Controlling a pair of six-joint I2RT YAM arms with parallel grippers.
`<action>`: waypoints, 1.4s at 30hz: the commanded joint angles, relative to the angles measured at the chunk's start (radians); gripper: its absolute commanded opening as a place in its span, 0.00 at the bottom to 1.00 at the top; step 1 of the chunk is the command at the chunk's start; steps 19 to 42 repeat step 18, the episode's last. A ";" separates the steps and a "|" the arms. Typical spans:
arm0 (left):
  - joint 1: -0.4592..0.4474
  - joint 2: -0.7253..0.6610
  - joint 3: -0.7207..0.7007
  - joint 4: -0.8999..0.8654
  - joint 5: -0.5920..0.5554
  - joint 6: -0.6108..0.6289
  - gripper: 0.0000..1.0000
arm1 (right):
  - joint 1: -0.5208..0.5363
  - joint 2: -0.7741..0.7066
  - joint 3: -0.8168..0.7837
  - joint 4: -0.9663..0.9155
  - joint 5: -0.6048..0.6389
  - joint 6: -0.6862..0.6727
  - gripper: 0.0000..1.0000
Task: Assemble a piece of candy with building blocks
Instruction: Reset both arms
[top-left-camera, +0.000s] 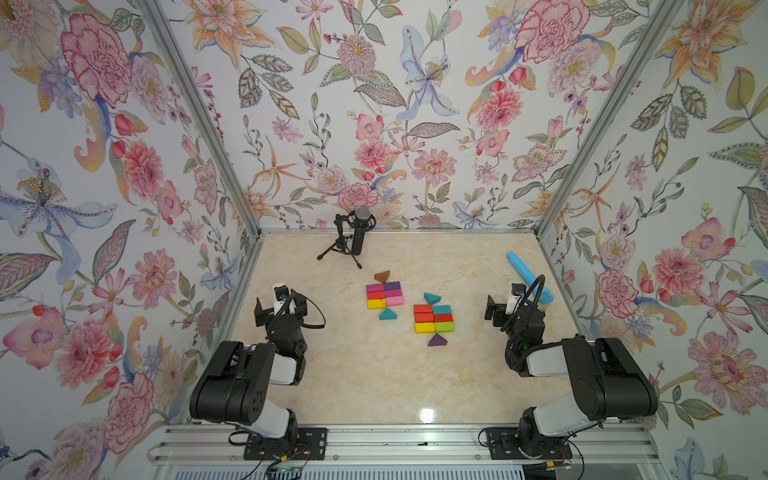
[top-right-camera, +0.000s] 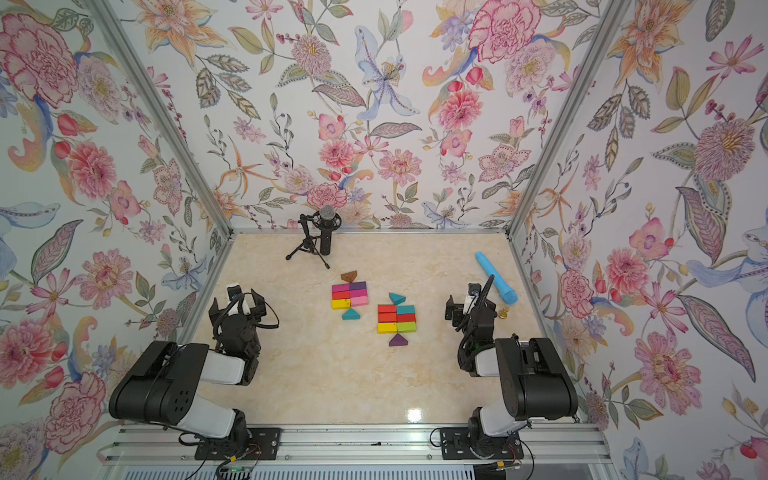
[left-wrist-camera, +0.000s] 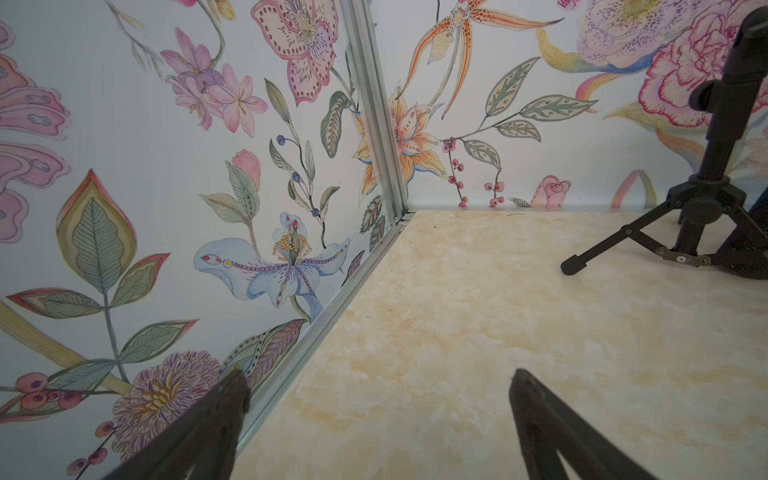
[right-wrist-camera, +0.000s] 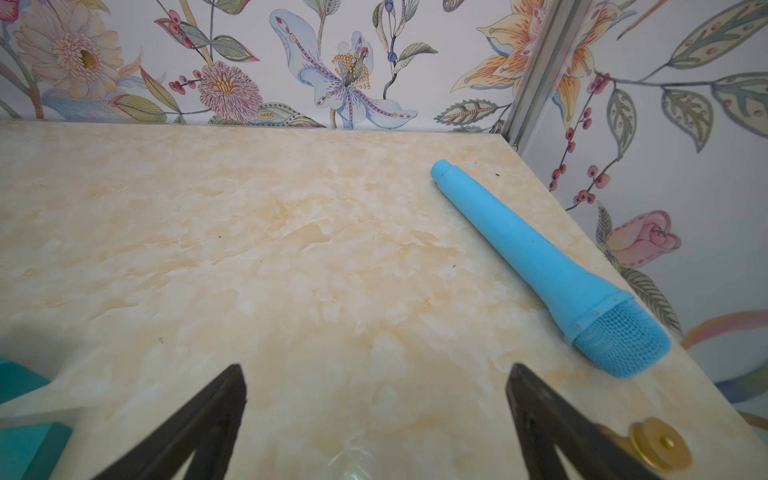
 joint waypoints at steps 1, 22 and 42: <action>0.019 -0.016 -0.005 -0.003 0.116 -0.042 0.99 | -0.002 0.014 0.020 0.043 0.074 0.014 1.00; -0.004 0.012 -0.018 0.086 0.084 -0.010 0.99 | -0.028 0.005 0.027 0.013 -0.010 0.012 1.00; -0.004 0.012 -0.018 0.086 0.084 -0.010 0.99 | -0.028 0.005 0.027 0.013 -0.010 0.012 1.00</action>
